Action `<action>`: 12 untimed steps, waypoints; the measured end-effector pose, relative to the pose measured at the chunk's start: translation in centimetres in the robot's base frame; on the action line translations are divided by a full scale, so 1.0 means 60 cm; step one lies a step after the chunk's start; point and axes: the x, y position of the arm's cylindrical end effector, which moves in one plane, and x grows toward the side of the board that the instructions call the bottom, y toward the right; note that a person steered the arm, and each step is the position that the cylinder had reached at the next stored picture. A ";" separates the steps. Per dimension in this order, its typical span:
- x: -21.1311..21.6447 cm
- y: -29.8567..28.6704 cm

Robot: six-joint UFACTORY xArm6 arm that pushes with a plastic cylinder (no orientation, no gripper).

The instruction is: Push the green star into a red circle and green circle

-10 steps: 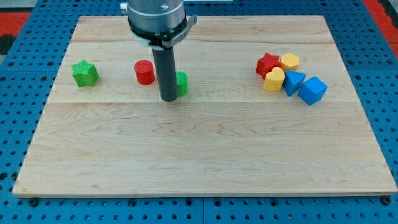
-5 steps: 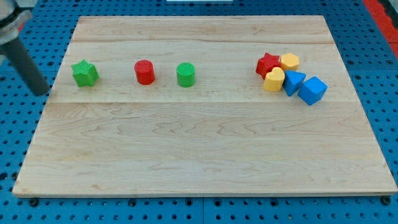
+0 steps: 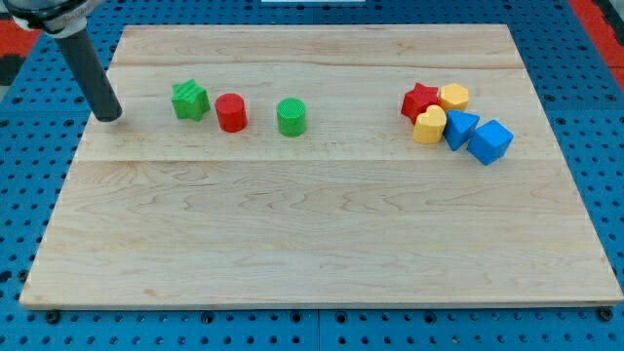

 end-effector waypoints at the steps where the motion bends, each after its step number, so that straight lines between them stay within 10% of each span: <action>1: -0.029 0.069; 4: -0.054 0.274; 12: -0.123 0.294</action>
